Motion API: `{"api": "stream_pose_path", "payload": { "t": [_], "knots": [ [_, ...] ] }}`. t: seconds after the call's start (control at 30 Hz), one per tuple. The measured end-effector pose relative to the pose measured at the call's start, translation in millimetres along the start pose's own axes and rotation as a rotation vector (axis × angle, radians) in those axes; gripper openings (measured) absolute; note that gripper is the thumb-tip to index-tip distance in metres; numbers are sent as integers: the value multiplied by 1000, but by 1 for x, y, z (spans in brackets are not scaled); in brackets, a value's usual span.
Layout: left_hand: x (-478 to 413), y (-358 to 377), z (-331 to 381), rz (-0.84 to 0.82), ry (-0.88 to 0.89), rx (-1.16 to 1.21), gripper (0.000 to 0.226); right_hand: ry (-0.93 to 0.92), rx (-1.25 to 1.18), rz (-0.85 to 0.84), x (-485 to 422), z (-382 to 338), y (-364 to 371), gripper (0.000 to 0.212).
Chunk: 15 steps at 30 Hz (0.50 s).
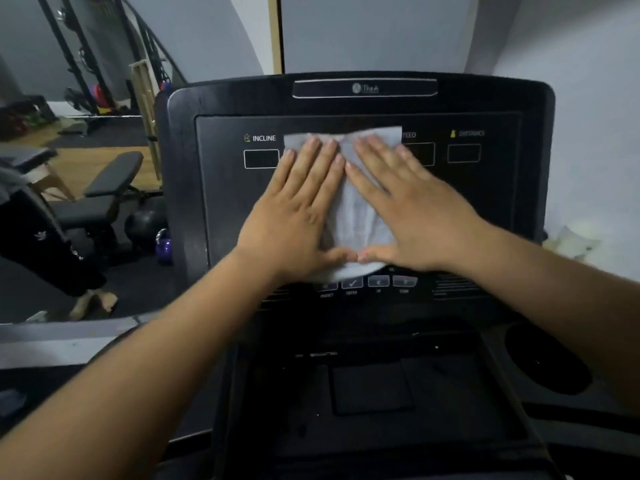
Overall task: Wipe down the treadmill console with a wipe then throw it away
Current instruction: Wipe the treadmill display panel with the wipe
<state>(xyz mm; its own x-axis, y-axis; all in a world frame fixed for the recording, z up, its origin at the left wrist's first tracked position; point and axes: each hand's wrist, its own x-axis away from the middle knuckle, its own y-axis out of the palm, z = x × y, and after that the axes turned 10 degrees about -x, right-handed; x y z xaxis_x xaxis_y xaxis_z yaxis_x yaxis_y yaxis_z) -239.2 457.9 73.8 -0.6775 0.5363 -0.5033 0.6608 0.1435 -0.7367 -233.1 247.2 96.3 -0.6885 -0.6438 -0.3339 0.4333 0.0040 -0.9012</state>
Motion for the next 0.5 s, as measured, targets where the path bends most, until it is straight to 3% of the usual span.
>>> {"api": "stream_pose_path", "payload": {
  "t": [0.2,0.5],
  "knots": [
    [67,22,64,-43,9,51,112,19,-38,-47,73,-42,55,112],
    [-60,-23,-24,-26,32,-130,126,80,178,-19,-25,50,-29,119]
  ]
}}
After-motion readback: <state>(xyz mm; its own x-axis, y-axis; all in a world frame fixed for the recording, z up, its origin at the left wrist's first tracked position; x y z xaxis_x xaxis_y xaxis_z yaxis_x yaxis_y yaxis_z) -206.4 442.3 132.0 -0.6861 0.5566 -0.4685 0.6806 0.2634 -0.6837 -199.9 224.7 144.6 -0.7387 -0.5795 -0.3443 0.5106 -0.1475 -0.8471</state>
